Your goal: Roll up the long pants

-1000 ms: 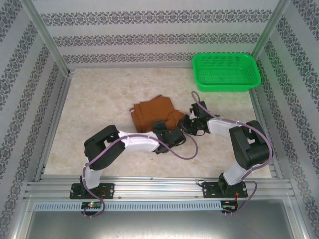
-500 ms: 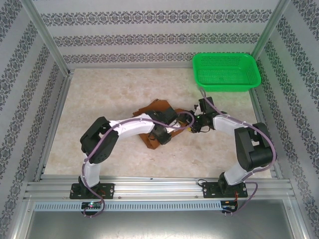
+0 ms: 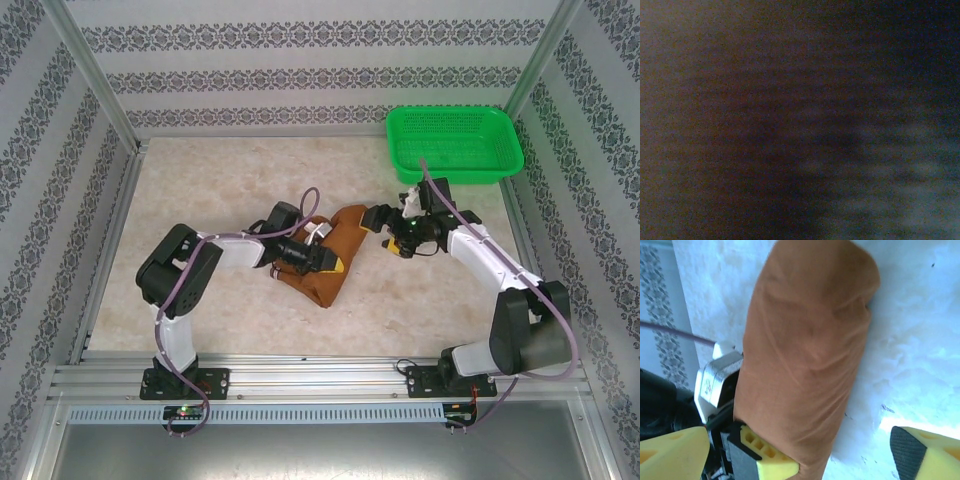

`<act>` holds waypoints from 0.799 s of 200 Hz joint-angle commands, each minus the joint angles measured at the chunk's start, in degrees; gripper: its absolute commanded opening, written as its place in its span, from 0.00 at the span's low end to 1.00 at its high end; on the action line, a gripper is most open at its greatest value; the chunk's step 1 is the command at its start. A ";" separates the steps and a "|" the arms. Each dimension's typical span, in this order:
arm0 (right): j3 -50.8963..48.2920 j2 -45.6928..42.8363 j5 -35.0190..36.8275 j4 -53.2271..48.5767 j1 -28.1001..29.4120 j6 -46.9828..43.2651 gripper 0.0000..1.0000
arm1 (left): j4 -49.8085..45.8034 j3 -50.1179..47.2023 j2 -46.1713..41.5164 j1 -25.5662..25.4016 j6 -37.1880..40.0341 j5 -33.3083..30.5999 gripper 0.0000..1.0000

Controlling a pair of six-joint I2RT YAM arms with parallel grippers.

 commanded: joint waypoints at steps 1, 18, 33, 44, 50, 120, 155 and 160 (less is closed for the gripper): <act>1.45 2.54 0.40 -2.92 1.57 -3.67 0.98 | 30.18 -7.01 3.80 -0.31 -21.34 5.42 0.00; 1.62 5.94 -0.12 -0.40 1.95 -3.34 0.98 | 46.59 -12.59 7.99 -0.61 -29.33 1.91 0.00; 2.59 10.00 -0.58 1.14 2.77 -3.05 0.98 | 55.93 -15.69 12.66 -1.03 -32.66 -0.16 0.00; 4.10 13.01 -0.18 1.05 3.96 -3.72 0.98 | 60.95 -16.37 15.86 -1.60 -33.86 0.49 0.00; 4.90 14.40 -0.15 1.34 4.72 -3.98 0.98 | 62.28 -16.79 17.57 -1.77 -34.08 0.47 0.00; 15.89 28.67 1.48 2.85 10.67 -5.21 0.98 | 61.43 -17.54 20.84 -2.84 -30.13 2.77 0.00; 19.78 38.21 1.77 2.97 11.41 -5.10 0.91 | 57.28 -18.09 19.03 -2.55 -26.42 4.69 0.00; 19.81 39.44 1.65 3.21 11.38 -5.14 0.90 | 57.36 -18.17 18.59 -2.57 -26.22 5.24 0.00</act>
